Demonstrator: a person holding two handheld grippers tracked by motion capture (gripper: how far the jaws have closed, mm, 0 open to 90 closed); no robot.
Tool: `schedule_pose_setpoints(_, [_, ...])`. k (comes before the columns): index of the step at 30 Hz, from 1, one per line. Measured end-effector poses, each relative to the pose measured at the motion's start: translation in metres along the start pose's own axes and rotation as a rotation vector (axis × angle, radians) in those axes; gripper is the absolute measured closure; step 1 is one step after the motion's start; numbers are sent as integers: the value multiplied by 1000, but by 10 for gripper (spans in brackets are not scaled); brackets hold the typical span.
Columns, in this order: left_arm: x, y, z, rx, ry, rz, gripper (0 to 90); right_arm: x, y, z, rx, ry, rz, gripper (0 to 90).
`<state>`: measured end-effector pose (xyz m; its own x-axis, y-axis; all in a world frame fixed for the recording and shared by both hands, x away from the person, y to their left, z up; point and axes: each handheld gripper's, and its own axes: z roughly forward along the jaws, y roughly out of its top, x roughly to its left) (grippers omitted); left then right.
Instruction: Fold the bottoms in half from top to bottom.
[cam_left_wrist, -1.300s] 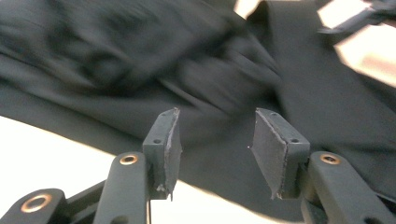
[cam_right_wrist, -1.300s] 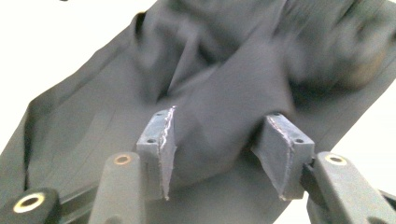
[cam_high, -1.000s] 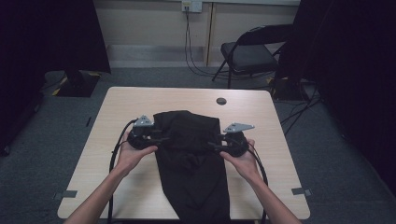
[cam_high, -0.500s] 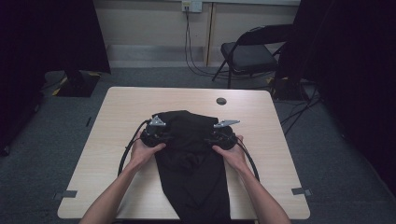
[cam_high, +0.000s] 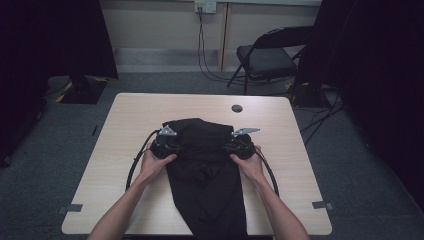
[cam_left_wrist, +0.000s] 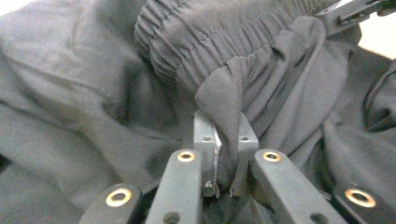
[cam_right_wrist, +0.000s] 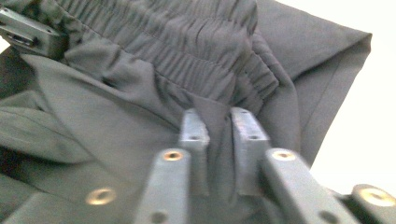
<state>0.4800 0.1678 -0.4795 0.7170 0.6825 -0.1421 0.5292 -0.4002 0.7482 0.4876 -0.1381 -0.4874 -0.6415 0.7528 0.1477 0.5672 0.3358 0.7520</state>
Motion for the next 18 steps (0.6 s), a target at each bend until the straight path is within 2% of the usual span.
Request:
schedule_pose_setpoints(2, [-2, 5, -7, -40, -6, -11, 857, 2, 4, -5, -29, 3, 5, 828])
schedule_pose_setpoints(4, [-6, 18, -18, -76, -14, 5, 859, 1, 11, -13, -69, 10, 15, 833])
schedule_pose_setpoints(5, [-6, 18, -18, -76, -14, 5, 859, 1, 11, -13, -69, 10, 15, 833])
schedule_pose_setpoints(6, [-8, 26, -25, -90, -16, 14, 859, -1, 23, -23, -93, 4, 3, 835])
schedule_pose_setpoints(7, [-12, 44, -38, -132, -5, 39, 859, -1, 31, -30, -111, 1, 0, 836])
schedule_pose_setpoints(9, [-18, 59, -52, -174, 12, 62, 859, -2, 47, -44, -167, 2, 8, 837])
schedule_pose_setpoints(10, [-21, 64, -57, -192, 11, 61, 859, -2, 57, -55, -195, -2, 2, 837])
schedule_pose_setpoints(11, [-21, 64, -57, -192, 11, 61, 860, -2, 57, -55, -195, -2, 2, 837])
schedule_pose_setpoints(12, [-31, 75, -72, -244, -8, 74, 860, 0, 73, -70, -238, -16, -17, 837])
schedule_pose_setpoints(14, [-40, 82, -84, -272, -30, 92, 860, 3, 85, -87, -285, -12, -24, 838])
schedule_pose_setpoints(15, [-40, 82, -84, -272, -30, 92, 860, 3, 85, -87, -285, -12, -24, 838])
schedule_pose_setpoints(16, [-51, 88, -100, -311, -60, 117, 860, 6, 94, -104, -332, -4, -38, 837])
schedule_pose_setpoints(17, [-51, 88, -100, -311, -60, 117, 860, 8, 96, -110, -352, 0, -38, 836])
schedule_pose_setpoints(18, [-59, 90, -110, -332, -80, 127, 860, 8, 96, -110, -352, 0, -38, 836])
